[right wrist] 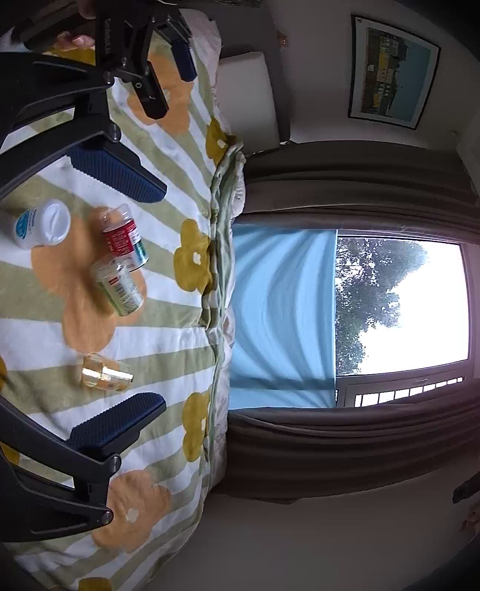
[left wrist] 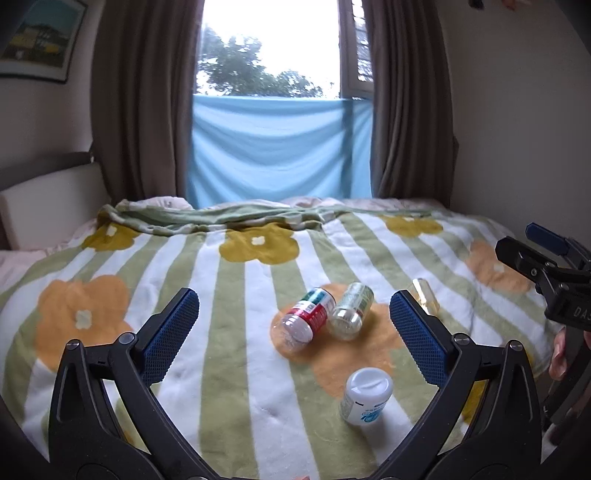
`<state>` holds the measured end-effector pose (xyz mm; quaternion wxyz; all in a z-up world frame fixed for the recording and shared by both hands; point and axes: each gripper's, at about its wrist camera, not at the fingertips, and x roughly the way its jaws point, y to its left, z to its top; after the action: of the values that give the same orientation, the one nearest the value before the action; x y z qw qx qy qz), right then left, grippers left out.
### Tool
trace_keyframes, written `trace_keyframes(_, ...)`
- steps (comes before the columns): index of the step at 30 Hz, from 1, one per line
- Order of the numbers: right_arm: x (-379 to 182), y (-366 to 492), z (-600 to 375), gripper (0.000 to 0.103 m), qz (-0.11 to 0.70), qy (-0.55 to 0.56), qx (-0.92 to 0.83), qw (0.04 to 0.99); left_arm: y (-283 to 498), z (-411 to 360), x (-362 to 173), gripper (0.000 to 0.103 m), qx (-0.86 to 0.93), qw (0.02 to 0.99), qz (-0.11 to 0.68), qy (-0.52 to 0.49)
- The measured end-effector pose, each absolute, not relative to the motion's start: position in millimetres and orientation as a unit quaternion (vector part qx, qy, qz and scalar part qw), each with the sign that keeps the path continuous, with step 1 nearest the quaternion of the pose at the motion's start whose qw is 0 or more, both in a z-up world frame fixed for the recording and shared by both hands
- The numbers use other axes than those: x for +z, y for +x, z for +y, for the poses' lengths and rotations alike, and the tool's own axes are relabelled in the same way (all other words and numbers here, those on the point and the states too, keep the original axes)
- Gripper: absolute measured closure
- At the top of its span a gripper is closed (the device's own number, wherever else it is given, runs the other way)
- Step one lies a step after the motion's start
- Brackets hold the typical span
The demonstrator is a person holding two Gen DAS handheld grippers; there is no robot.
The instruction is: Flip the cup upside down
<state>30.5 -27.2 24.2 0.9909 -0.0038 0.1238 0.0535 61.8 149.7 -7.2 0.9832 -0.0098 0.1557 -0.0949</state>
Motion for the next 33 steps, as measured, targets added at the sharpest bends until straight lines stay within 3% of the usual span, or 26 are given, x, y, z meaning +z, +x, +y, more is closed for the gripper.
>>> trace_keyframes(12,22.0,22.8,3.0,0.000,0.113,-0.021,0.025,0.993,37.6,187.2,-11.2,0.000,-0.054,0.989,0.136,-0.019)
trace_keyframes(33,25.5,17.5,7.8,0.000,0.116,-0.017,0.021,0.993,28.1,182.0,-11.8,0.000,-0.059,0.990,0.124,-0.016)
